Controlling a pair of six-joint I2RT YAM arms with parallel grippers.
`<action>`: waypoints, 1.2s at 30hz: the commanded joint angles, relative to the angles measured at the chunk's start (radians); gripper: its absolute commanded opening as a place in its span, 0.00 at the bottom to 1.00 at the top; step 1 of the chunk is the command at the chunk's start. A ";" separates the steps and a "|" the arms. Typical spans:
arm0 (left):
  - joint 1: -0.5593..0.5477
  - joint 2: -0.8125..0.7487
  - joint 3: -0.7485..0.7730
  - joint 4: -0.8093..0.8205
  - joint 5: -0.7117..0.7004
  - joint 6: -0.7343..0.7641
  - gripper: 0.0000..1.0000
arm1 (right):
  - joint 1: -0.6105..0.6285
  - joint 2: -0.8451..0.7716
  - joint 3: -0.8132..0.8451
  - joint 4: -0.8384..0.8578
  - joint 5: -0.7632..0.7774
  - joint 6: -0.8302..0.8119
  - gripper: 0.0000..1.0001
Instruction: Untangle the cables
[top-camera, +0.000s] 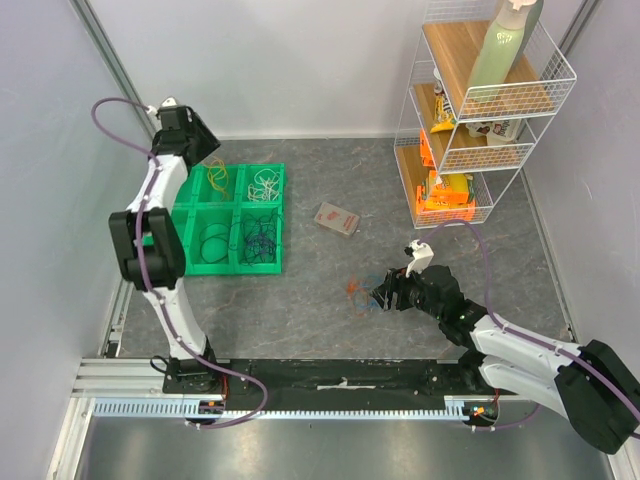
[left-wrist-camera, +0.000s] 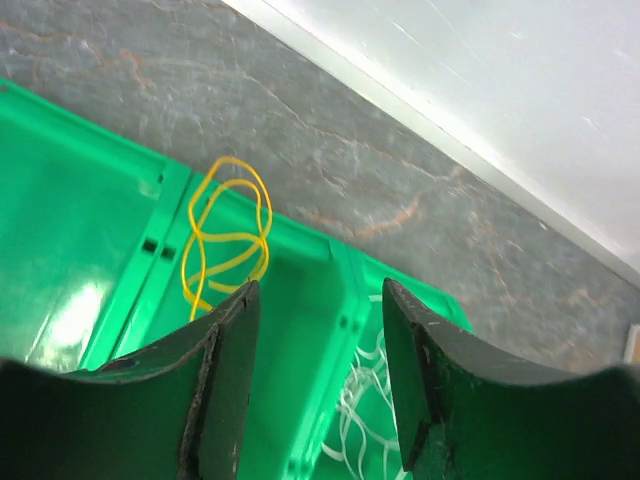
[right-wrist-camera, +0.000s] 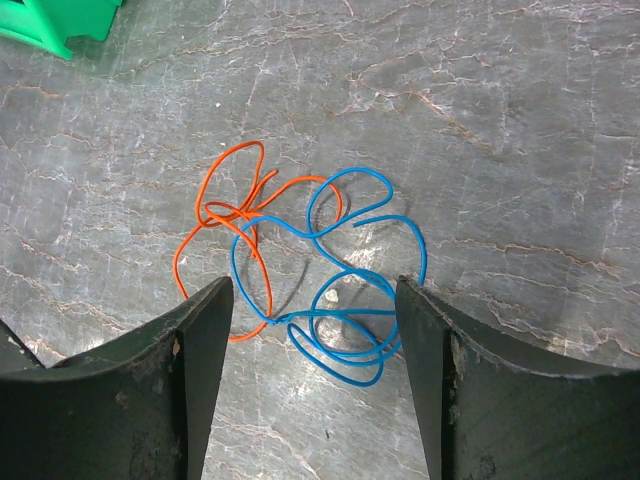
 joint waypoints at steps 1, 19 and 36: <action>-0.036 0.165 0.175 -0.109 -0.170 0.117 0.58 | -0.005 0.005 0.008 0.045 -0.003 -0.001 0.74; -0.056 0.408 0.358 -0.201 -0.224 0.166 0.45 | -0.009 0.018 0.012 0.052 -0.007 -0.003 0.74; -0.064 0.204 0.109 -0.135 -0.041 0.130 0.02 | -0.009 0.008 0.011 0.049 -0.012 -0.003 0.74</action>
